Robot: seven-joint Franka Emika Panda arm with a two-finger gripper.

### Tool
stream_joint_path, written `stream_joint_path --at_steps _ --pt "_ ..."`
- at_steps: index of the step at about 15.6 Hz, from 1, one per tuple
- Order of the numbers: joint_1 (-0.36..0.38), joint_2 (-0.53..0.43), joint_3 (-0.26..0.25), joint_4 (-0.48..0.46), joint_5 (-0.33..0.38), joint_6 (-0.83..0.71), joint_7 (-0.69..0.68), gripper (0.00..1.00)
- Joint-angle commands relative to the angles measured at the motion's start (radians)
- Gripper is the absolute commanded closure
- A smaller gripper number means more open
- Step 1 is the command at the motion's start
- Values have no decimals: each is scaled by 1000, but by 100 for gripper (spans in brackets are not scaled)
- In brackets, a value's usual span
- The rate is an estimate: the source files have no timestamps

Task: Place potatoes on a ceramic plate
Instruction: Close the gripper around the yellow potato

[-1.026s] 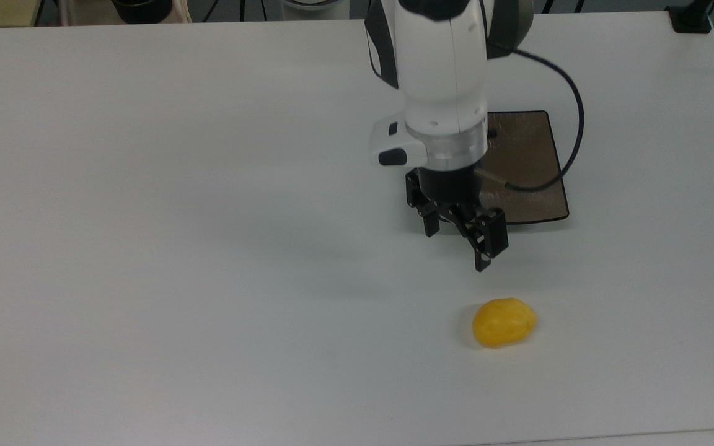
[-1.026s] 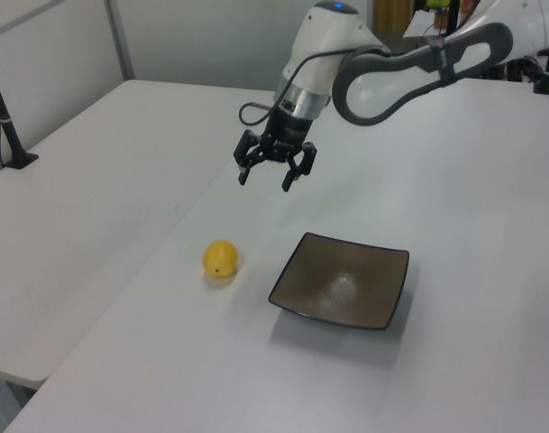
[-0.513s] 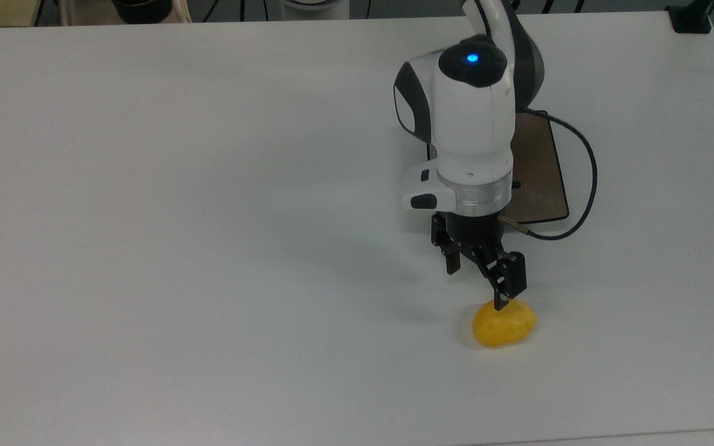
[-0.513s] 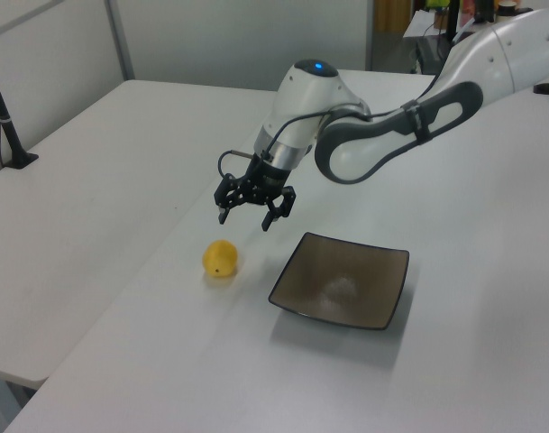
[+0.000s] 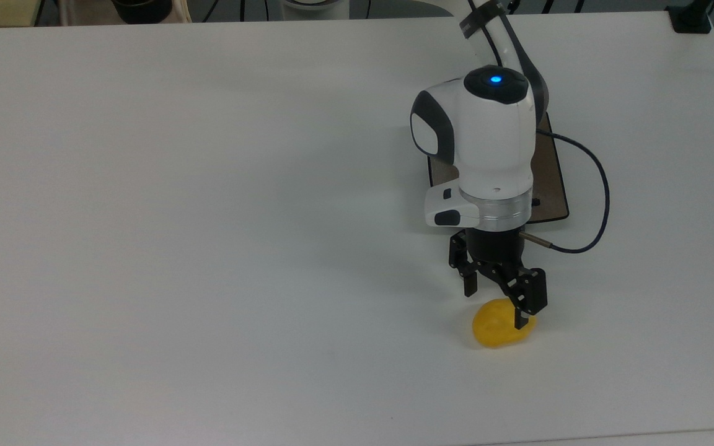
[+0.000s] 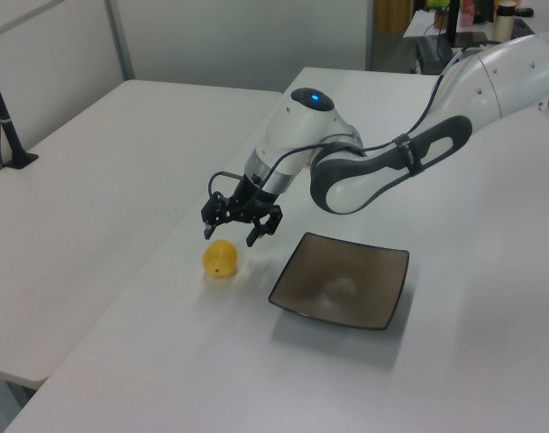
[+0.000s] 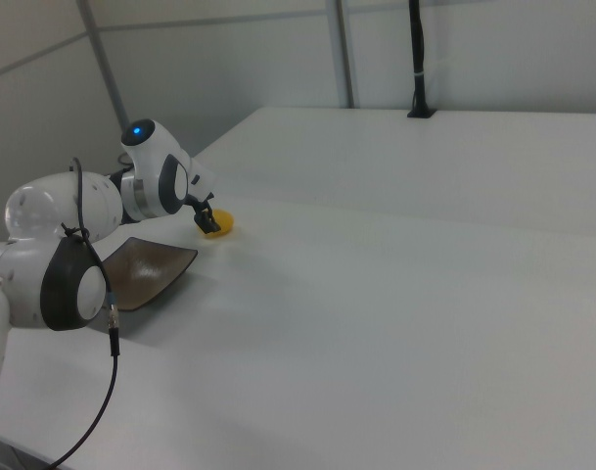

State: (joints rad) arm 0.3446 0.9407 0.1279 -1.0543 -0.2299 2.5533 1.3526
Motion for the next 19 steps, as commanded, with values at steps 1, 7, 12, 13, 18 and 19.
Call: stream_joint_path --at_steps 1,7,12,13,18,19 --pt "11 21 -8 27 -46 57 37 0" --pt "28 61 -17 31 -89 110 45 0" --pt "31 90 -21 33 -109 165 62 10" --pt "31 92 -22 33 -109 168 62 34" --pt "30 90 -22 27 -109 171 60 73" --pt "30 84 -25 25 -109 171 59 73"
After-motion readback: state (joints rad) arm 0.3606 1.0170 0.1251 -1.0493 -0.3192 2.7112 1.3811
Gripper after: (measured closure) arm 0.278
